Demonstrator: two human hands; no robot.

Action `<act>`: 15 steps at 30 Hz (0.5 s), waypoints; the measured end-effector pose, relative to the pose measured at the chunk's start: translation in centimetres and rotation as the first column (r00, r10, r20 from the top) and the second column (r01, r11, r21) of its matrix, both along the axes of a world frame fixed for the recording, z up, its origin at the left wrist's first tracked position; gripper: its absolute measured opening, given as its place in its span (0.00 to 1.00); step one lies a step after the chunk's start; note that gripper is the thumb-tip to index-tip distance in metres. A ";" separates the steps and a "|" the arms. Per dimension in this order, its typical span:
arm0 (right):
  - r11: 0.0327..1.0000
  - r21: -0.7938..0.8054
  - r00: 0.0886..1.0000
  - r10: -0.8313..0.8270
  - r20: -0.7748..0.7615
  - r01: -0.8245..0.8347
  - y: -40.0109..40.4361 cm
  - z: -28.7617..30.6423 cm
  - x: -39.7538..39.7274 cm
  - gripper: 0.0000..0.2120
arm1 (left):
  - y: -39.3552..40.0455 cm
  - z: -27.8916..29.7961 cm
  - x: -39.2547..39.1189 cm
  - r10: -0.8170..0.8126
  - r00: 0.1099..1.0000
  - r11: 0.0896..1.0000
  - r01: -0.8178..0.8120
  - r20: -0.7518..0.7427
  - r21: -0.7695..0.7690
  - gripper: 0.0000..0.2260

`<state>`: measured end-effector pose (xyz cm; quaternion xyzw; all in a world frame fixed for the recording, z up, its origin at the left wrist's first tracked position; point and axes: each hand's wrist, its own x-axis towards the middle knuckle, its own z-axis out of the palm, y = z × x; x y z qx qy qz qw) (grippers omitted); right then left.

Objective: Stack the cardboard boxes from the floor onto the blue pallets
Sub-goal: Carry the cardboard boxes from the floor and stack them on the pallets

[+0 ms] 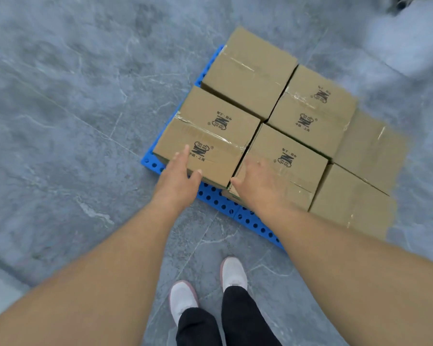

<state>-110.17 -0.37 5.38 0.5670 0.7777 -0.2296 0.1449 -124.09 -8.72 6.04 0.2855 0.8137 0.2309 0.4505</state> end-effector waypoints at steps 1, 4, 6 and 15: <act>1.000 -0.001 1.000 -0.008 -0.008 0.008 -0.4 1.7 0.4 0.23 | -0.4 1.5 1.0 -0.013 1.000 1.000 0.013 -0.019 0.010 0.29; 1.000 -0.012 1.000 -0.015 -0.019 0.015 -1.7 6.8 2.1 0.22 | -1.6 5.9 3.8 -0.041 0.998 0.999 0.041 -0.054 -0.010 0.29; 0.999 -0.034 1.000 -0.003 -0.016 0.003 -2.6 10.0 3.3 0.21 | -2.5 8.8 5.5 -0.052 0.997 0.998 0.051 -0.048 -0.020 0.29; 0.991 -0.072 0.994 -0.111 -0.012 0.110 -5.0 20.7 8.7 0.17 | -4.4 18.6 9.4 -0.093 0.994 0.996 0.093 -0.058 0.005 0.31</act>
